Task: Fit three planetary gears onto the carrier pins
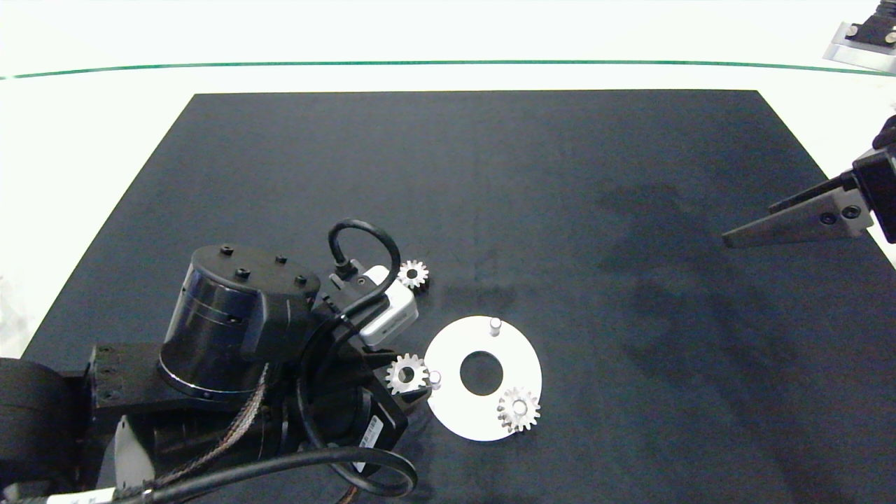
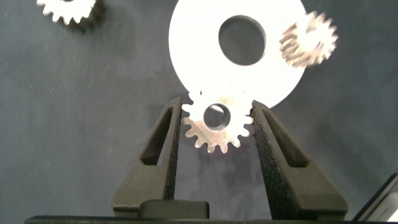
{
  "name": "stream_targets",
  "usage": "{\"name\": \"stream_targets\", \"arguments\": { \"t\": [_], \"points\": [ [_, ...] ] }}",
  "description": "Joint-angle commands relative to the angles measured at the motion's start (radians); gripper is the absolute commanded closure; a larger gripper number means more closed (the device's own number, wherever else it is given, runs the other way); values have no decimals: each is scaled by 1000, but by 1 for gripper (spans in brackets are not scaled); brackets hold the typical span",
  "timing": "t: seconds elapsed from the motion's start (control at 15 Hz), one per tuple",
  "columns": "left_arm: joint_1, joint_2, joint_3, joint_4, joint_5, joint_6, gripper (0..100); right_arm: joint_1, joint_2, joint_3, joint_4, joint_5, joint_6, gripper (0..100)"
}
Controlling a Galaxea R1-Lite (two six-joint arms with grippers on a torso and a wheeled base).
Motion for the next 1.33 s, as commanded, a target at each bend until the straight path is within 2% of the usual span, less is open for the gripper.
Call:
{"name": "stream_targets", "arguments": {
  "t": [0.07, 0.33, 0.4, 0.53, 0.8, 1.07, 1.33],
  "points": [
    [-18, 35, -4, -27, 2, -6, 78, -13, 0, 1, 6, 3, -2, 0],
    [-33, 61, -4, -73, 0, -11, 78, -36, 0, 0, 6, 16, -5, 0],
    [-43, 70, 3, -93, 0, -14, 78, -48, 0, 0, 6, 17, -18, 0],
    [-63, 78, 5, -105, 0, -26, 78, -62, 0, -4, 6, 20, -23, 0],
    [-67, 86, 8, -114, 0, -26, 78, -71, 0, 0, 6, 23, -23, 0],
    [-66, 120, 9, -182, 0, -25, 78, -71, -7, 1, 6, 28, -23, 0],
    [-59, 126, 31, -185, 2, -23, 78, -71, -8, 6, 8, 28, -23, 0]
  ]
}}
